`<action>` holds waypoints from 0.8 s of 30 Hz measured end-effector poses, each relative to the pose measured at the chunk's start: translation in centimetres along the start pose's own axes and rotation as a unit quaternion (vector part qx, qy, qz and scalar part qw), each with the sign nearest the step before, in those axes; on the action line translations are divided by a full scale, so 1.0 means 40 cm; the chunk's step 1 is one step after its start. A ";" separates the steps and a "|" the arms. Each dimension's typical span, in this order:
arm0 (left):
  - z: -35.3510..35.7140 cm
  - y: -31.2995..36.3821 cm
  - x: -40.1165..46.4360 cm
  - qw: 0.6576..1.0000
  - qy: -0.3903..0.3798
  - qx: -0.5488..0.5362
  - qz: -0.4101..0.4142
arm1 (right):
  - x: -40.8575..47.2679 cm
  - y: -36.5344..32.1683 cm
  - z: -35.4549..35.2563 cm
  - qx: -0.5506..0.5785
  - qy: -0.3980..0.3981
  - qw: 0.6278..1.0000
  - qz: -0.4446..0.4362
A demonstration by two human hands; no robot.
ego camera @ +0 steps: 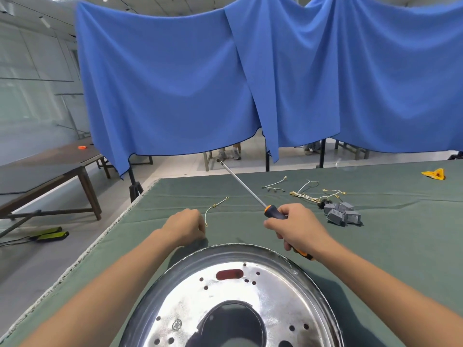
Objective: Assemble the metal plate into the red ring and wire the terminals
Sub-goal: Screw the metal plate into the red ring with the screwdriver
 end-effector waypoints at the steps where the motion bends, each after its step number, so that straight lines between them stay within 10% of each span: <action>1: 0.000 0.005 -0.002 1.000 0.005 0.005 0.000 | -0.003 0.002 -0.003 0.002 0.002 1.000 -0.001; 4: -0.039 0.019 -0.016 0.998 0.043 -0.051 -0.012 | -0.015 0.004 -0.018 0.005 0.010 1.000 -0.011; 7: -0.113 0.028 -0.052 0.942 0.059 -0.326 -0.051 | -0.034 -0.010 -0.036 0.016 0.017 0.999 -0.035; 12: -0.189 0.026 -0.159 0.650 0.045 -0.749 -0.122 | -0.081 -0.062 -0.051 -0.050 0.013 0.995 -0.089; 15: -0.203 0.022 -0.213 0.536 0.024 -0.833 -0.133 | -0.123 -0.105 -0.066 -0.150 0.021 0.980 -0.125; 24: -0.233 0.041 -0.334 0.457 -0.036 -0.885 -0.083 | -0.214 -0.152 -0.114 -0.175 0.048 0.969 -0.167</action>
Point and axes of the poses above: each hand's wrist, its own x-axis towards the middle knuckle, its own z-axis out of the palm, y = z × x, the point moved 8 cm from there along x, towards the middle knuckle, and after that the axes turned 9 degrees about -z, right-handed, at the moved point
